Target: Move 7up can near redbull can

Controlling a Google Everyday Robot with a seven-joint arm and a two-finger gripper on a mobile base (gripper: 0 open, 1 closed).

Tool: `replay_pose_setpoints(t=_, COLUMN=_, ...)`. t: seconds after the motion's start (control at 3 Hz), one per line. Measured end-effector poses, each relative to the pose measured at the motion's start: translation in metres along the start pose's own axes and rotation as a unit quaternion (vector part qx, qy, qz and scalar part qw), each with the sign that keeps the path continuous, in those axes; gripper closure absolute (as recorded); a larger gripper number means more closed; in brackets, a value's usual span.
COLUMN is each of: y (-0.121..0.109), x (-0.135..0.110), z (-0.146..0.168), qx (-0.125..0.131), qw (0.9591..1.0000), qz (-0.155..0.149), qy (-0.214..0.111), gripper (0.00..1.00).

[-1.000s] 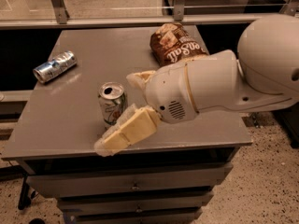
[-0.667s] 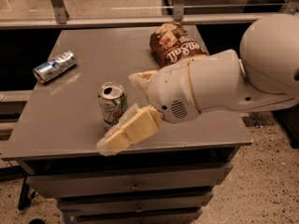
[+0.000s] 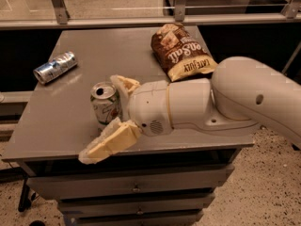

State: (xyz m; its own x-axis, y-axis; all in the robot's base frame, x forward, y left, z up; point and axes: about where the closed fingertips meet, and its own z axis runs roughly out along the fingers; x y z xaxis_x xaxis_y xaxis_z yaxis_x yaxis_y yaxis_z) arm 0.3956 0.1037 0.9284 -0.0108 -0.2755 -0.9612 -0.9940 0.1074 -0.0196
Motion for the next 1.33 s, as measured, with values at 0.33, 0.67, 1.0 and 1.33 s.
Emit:
replay_pose_setpoints(t=0.33, y=-0.009, x=0.006, z=0.023, qx=-0.007, qw=0.9990, qz=-0.029, qy=-0.033, gripper=0.00)
replay_pose_setpoints(t=0.67, y=-0.022, x=0.008, z=0.033, qx=-0.007, qw=0.9971, qz=-0.052, qy=-0.054, gripper=0.00)
replay_pose_setpoints(t=1.0, y=-0.034, x=0.006, z=0.038, qx=-0.001, qw=0.9951, qz=-0.068, qy=-0.071, gripper=0.00)
replay_pose_setpoints(t=1.33, y=-0.043, x=0.009, z=0.047, qx=0.004, qw=0.9937, qz=-0.073, qy=-0.085, gripper=0.00)
